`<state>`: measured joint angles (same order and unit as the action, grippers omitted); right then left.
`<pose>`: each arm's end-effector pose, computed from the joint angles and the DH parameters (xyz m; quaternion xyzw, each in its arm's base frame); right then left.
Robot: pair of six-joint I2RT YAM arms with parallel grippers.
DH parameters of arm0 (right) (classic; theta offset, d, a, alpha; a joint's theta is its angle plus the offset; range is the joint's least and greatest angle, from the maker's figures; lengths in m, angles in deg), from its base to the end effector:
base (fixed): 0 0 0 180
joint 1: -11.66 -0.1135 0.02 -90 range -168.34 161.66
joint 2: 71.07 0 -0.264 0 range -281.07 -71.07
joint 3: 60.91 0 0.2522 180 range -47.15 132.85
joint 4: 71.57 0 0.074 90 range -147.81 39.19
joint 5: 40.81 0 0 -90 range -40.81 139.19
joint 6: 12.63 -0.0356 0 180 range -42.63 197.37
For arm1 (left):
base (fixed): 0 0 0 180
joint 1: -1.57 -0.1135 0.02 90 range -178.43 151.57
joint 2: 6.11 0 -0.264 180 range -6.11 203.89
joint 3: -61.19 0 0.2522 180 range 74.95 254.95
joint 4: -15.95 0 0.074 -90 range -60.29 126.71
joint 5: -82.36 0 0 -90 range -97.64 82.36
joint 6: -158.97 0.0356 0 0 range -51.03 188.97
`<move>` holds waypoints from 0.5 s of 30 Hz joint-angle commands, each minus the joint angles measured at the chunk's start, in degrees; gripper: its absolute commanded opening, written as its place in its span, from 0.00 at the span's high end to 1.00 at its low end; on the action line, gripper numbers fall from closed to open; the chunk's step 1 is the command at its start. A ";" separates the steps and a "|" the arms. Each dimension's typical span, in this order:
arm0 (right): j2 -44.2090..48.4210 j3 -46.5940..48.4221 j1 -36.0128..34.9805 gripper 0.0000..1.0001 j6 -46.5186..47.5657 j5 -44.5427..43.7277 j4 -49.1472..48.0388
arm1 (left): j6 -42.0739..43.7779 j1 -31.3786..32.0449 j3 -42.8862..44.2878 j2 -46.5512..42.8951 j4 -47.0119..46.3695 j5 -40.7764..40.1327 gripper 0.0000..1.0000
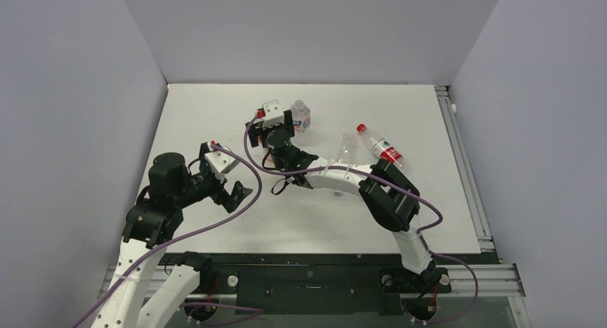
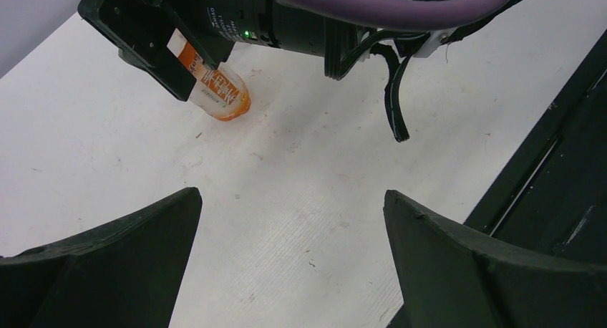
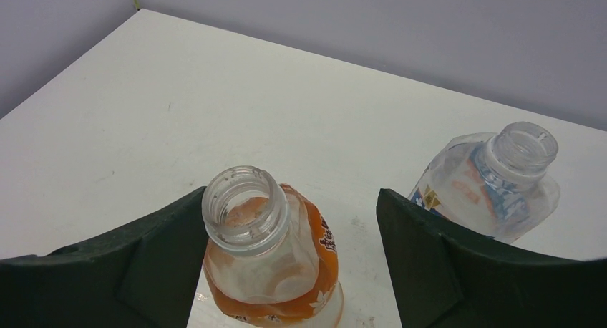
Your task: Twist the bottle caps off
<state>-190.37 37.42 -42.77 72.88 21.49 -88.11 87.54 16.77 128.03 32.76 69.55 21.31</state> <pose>0.2984 0.3889 0.2453 -0.1534 0.7146 0.1714 0.6606 0.1229 -0.0512 0.3520 0.3654 0.7455 -0.1963 0.5217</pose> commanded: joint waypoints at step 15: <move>7.18 -0.55 0.16 0.18 -1.26 0.60 1.25 | -1.14 -0.40 2.47 0.57 -2.96 2.81 0.03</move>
<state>-187.42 36.70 -42.77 72.27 21.53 -86.17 87.14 16.73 128.14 33.20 69.35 22.73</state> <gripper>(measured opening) 0.817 0.968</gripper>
